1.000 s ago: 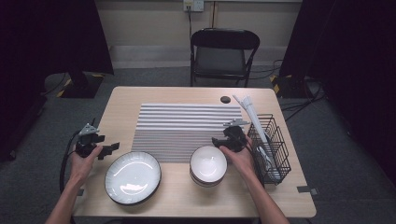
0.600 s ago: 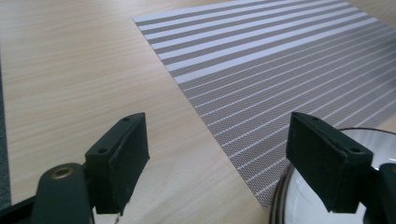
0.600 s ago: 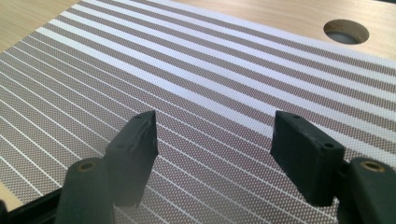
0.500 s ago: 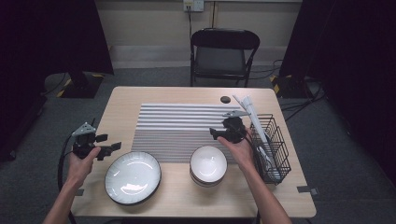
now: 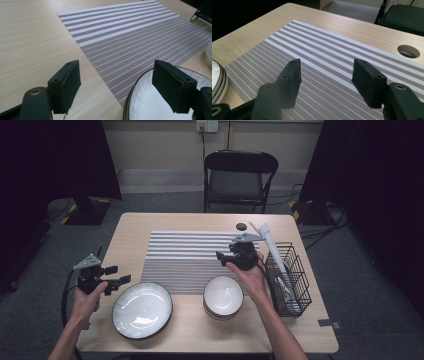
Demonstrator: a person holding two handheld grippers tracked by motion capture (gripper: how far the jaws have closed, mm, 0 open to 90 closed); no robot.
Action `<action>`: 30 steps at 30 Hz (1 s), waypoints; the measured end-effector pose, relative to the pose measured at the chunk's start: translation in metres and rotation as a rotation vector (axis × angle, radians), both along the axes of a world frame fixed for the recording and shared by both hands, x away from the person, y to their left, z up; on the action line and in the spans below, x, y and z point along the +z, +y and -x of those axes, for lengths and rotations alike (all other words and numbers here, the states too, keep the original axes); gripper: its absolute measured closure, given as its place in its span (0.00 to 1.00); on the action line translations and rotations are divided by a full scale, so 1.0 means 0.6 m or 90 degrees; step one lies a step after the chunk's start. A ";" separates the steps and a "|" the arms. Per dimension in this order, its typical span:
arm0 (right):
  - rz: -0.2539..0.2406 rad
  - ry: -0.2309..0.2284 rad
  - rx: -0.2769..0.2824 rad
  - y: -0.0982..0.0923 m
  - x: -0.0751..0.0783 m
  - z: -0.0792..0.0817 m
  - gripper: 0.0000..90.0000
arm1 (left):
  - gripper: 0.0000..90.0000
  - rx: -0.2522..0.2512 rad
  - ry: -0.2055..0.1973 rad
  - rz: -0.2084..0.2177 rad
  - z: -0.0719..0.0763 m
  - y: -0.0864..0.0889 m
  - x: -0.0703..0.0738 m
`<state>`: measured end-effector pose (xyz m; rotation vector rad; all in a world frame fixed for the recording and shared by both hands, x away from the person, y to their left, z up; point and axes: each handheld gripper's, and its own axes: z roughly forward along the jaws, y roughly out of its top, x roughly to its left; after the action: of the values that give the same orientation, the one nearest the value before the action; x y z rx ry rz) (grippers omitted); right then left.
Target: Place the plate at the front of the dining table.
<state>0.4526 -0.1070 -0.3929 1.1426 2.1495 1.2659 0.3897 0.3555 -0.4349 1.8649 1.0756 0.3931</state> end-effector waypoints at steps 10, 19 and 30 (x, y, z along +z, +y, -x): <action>0.005 0.000 0.035 0.037 0.032 0.013 0.48 | 0.24 -0.014 0.015 -0.008 0.006 -0.004 0.001; -0.004 0.008 0.097 0.070 0.053 0.020 0.44 | 0.24 -0.038 0.014 -0.013 0.007 -0.009 -0.001; 0.014 0.010 0.155 0.130 0.055 0.029 0.48 | 0.21 -0.029 0.022 -0.011 0.006 -0.012 -0.003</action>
<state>0.4352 -0.0287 -0.3597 0.9050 2.3641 1.3329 0.3859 0.3483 -0.4367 1.9137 1.0543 0.3467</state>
